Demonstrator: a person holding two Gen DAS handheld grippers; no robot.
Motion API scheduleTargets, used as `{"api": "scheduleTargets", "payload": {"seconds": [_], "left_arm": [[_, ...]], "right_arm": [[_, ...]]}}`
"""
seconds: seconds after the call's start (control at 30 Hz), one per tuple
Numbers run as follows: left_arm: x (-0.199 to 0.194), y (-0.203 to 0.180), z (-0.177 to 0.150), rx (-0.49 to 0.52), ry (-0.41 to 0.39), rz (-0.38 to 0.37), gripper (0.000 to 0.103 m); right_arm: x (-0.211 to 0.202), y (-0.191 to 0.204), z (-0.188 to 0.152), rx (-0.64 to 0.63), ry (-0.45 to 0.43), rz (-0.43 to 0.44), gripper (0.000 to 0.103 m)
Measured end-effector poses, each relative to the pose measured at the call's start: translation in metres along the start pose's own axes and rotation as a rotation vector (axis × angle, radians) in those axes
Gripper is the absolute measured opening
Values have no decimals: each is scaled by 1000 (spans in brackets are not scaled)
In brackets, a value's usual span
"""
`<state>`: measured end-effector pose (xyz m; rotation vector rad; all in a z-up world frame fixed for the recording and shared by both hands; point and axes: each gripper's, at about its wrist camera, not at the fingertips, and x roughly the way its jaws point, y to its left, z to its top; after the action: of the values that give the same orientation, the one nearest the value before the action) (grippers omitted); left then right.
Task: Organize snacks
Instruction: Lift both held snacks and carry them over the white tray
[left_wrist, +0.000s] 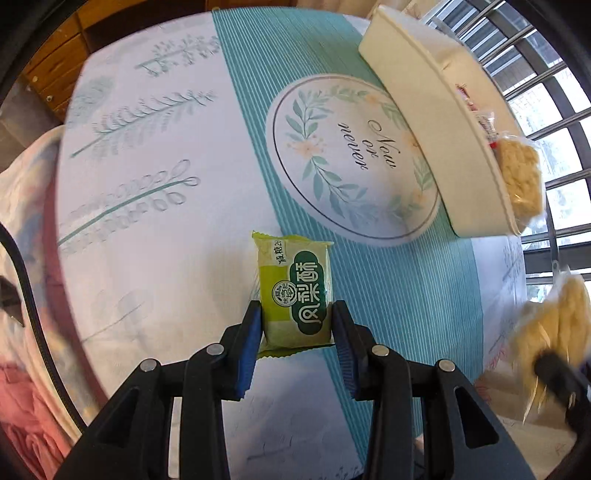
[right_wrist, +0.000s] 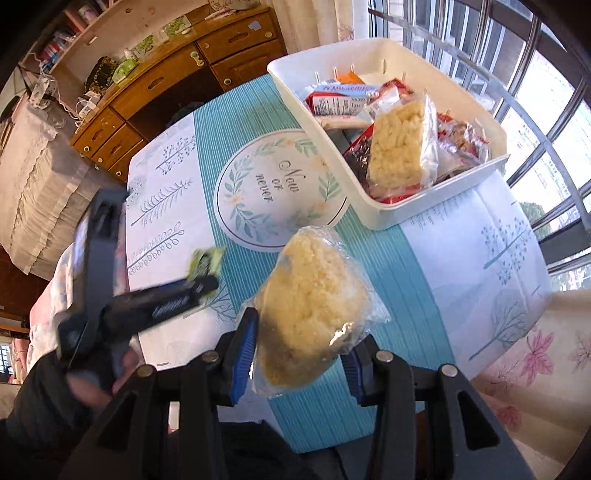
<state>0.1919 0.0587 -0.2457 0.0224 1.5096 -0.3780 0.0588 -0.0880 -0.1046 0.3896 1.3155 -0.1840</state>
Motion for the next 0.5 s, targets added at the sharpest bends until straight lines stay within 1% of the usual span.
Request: {"api": "scheduleTargets", "payload": {"seconds": [0.03, 0.1, 0.27, 0.4, 0.5], "left_arm": [[-8, 2, -5, -2, -10, -2, 36], [-19, 1, -6, -12, -27, 2, 36], [-54, 0, 10, -53, -76, 12, 36], [-70, -18, 12, -101, -106, 16, 36], [-78, -43, 18, -124, -110, 21, 36]], "right_arm": [[-1, -1, 1, -5, -5, 0, 42], [-5, -4, 4, -14, -16, 4, 42], [-10, -18, 20, -41, -32, 20, 42], [-14, -32, 42, -103, -35, 43, 42], [-15, -45, 58, -145, -28, 69, 42]]}}
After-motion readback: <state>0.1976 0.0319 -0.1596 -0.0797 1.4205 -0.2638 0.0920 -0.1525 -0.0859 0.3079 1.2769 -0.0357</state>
